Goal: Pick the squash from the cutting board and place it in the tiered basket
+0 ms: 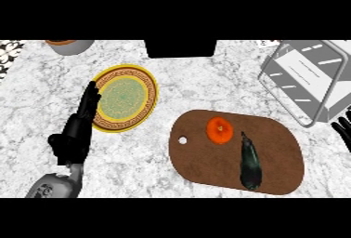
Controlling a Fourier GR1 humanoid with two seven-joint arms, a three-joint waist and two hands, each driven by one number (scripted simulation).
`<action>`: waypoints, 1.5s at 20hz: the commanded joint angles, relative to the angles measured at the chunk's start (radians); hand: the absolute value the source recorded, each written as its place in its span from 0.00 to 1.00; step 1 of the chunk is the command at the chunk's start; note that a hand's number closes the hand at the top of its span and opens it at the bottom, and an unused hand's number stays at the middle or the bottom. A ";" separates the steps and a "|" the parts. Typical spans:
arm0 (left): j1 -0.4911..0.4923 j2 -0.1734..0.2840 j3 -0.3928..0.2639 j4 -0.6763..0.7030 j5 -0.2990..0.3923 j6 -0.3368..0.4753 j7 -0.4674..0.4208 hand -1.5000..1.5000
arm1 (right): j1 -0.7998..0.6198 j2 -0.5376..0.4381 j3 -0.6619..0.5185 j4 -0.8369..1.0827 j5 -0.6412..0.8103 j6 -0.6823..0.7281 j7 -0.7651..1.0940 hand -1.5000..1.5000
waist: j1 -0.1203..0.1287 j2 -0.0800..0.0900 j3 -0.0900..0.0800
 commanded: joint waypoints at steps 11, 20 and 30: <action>-0.060 -0.051 -0.052 0.012 -0.043 0.009 0.032 0.50 | -0.111 -0.395 0.162 -0.469 0.476 -0.043 0.844 0.00 | 0.063 0.014 -0.002; -0.121 -0.044 -0.003 0.070 -0.039 -0.035 0.026 0.50 | -0.595 -0.339 0.424 -0.438 0.463 0.054 1.354 0.00 | 0.077 0.015 0.000; -0.059 -0.069 0.004 0.070 -0.056 -0.032 -0.018 0.50 | -0.763 -0.164 0.609 -0.269 0.484 0.112 1.529 0.00 | 0.050 0.009 0.002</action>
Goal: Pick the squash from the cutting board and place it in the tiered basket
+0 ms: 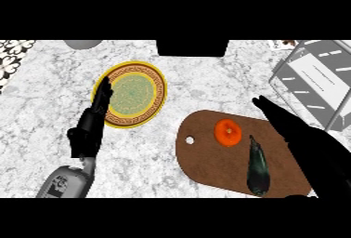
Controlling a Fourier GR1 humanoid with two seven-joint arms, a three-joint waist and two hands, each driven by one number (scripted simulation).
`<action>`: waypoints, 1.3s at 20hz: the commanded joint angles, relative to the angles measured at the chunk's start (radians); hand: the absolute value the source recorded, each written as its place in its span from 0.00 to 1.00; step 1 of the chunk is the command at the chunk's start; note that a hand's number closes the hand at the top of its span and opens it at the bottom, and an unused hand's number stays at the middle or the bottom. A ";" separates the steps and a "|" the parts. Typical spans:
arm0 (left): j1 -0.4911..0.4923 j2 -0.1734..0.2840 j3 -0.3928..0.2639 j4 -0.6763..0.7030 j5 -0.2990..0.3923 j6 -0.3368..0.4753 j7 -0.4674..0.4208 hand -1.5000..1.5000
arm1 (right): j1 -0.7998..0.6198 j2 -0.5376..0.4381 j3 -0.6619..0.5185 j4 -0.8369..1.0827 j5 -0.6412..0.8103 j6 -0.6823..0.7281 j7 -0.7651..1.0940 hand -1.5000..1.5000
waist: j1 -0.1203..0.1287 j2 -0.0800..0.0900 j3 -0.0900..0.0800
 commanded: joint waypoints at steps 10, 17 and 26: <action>0.071 0.007 0.019 -0.044 -0.001 -0.029 -0.004 0.50 | -0.038 0.043 0.128 0.052 0.085 0.074 0.237 0.00 | -0.021 -0.006 0.002; 0.095 0.007 0.034 -0.065 -0.006 -0.051 -0.025 0.50 | -0.082 0.108 0.155 0.154 0.136 0.114 0.176 0.00 | -0.013 -0.003 0.002; -0.024 -0.064 0.033 0.014 -0.059 -0.015 0.027 0.50 | -0.128 0.134 0.161 0.243 0.225 0.186 0.101 0.00 | -0.023 -0.001 0.002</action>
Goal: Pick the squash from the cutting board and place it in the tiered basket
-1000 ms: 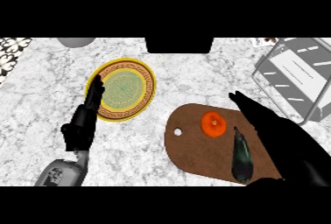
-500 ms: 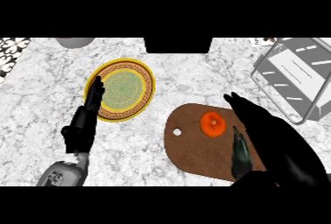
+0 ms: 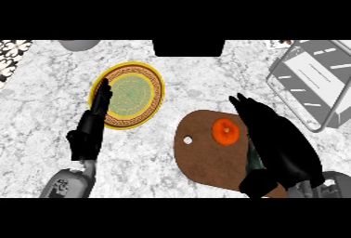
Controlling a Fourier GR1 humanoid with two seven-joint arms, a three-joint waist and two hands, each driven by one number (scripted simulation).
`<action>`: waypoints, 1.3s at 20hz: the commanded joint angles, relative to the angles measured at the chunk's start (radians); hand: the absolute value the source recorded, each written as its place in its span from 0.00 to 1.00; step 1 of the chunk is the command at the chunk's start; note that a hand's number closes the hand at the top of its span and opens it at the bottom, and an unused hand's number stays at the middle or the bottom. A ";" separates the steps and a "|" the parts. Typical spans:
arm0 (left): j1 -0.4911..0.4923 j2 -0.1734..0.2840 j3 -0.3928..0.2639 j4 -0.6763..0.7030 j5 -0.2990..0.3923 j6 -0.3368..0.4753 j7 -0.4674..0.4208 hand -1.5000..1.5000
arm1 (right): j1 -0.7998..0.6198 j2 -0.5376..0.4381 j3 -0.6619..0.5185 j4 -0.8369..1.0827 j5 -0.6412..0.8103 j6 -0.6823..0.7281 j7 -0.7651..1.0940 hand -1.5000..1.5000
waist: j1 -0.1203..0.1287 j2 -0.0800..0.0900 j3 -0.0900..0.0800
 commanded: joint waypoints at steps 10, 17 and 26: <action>-0.044 -0.008 0.036 -0.028 -0.018 -0.024 0.085 0.50 | 0.133 0.083 -0.026 0.061 0.150 0.029 0.078 0.00 | -0.004 0.000 0.001; 0.038 -0.008 0.060 -0.050 -0.035 -0.065 0.006 0.50 | 0.202 0.131 -0.117 0.113 0.190 0.078 -0.071 0.00 | -0.001 0.000 0.001; 0.073 -0.068 0.049 -0.086 -0.087 -0.065 0.029 0.50 | 0.246 0.237 -0.182 0.197 0.292 0.119 -0.205 0.00 | 0.000 0.001 0.001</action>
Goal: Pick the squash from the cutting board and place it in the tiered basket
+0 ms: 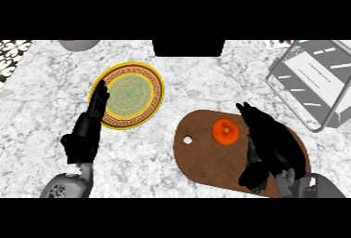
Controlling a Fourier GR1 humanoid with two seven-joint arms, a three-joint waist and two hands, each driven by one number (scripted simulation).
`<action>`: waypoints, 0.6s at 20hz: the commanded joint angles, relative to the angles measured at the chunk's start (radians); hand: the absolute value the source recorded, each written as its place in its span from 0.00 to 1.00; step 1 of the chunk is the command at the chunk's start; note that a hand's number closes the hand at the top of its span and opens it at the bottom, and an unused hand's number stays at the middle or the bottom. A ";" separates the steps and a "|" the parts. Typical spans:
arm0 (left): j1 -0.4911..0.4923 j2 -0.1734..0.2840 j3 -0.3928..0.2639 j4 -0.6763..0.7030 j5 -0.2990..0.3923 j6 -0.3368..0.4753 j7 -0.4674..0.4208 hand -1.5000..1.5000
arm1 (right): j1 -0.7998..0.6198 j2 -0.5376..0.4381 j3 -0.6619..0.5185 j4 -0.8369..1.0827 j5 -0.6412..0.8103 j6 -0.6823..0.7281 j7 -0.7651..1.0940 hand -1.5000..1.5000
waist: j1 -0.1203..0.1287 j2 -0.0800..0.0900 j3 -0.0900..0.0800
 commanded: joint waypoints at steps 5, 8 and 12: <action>-0.090 -0.015 0.061 0.103 0.001 -0.049 -0.023 0.50 | -0.086 0.125 -0.096 0.112 0.013 0.112 -0.002 0.00 | 0.000 0.002 0.000; -0.050 -0.045 0.050 0.071 -0.022 -0.025 -0.031 0.50 | -0.020 0.177 -0.029 0.122 0.104 0.079 -0.010 0.00 | 0.000 0.001 0.000; -0.078 -0.041 0.066 0.033 -0.022 -0.048 0.043 0.50 | -0.021 0.187 -0.086 0.169 0.115 0.107 -0.060 0.00 | 0.000 0.001 0.000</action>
